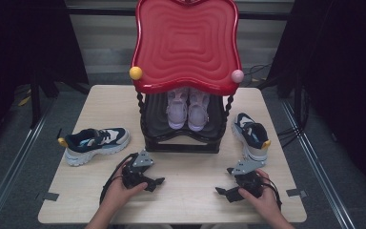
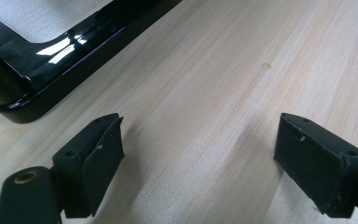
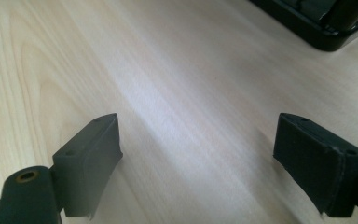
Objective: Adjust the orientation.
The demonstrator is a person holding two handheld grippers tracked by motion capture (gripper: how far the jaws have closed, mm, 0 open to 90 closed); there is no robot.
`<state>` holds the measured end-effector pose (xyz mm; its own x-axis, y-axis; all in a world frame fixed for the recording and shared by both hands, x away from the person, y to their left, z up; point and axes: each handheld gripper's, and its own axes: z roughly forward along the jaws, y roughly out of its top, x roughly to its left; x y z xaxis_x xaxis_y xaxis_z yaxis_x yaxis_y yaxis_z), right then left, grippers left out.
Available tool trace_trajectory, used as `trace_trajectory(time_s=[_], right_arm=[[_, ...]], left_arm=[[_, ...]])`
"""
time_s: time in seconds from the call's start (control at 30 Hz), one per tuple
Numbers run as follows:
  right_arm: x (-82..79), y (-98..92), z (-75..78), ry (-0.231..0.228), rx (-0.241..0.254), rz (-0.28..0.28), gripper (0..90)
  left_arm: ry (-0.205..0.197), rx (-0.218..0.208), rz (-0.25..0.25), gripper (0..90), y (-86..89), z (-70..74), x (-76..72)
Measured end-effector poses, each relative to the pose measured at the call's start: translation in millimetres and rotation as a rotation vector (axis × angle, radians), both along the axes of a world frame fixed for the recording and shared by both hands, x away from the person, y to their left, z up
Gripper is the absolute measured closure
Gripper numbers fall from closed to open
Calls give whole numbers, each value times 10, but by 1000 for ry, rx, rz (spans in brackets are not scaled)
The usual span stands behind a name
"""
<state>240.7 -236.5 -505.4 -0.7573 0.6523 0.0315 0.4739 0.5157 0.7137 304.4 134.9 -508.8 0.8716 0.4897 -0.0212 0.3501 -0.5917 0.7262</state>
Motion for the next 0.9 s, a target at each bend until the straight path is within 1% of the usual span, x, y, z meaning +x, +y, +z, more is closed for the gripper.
trace_trajectory(time_s=[0.03,0.07,0.13,0.27,0.33,0.4,0.43,0.47,0.53,0.63,0.67,0.73,0.77,0.8,0.83,0.87,0.9], right_arm=[[-8,0,-13,-2,-14,5,139],[-15,-2,-20,-6,-15,4,140],[-17,-15,-32,-3,2,2,137],[-18,-36,-47,-12,11,11,137],[-19,-37,-47,-14,10,15,138],[-18,-38,-47,-14,10,15,137],[-17,-38,-47,-14,10,16,136],[-16,-38,-48,-15,10,16,136],[-16,-39,-48,-12,11,15,133],[-16,-42,-47,-10,11,20,131],[-15,-43,-47,-10,11,20,131],[-15,-43,-47,-10,11,21,131],[-15,-43,-47,-10,11,21,131],[-15,-43,-47,-10,11,21,131],[-15,-43,-47,-10,11,21,131],[-15,-43,-47,-10,11,21,130],[-15,-43,-47,-10,11,22,130]], left_arm=[[0,-1,-1,148,0,0,0],[1,0,0,149,0,0,0],[1,1,0,149,1,0,0],[3,-2,1,148,0,-1,-2],[7,-10,11,148,0,-3,-11],[6,-6,1,149,15,-1,-8],[10,2,4,150,26,6,-12],[12,-5,9,154,42,5,-11],[14,14,16,162,69,22,-3],[23,20,41,177,101,35,-7],[26,25,37,178,110,41,-5],[29,43,43,178,125,77,-10],[36,33,42,178,130,87,-7],[41,33,46,178,134,114,-10],[40,34,39,178,141,139,-5],[54,41,40,179,145,173,-2],[58,44,37,180,149,193,4]])
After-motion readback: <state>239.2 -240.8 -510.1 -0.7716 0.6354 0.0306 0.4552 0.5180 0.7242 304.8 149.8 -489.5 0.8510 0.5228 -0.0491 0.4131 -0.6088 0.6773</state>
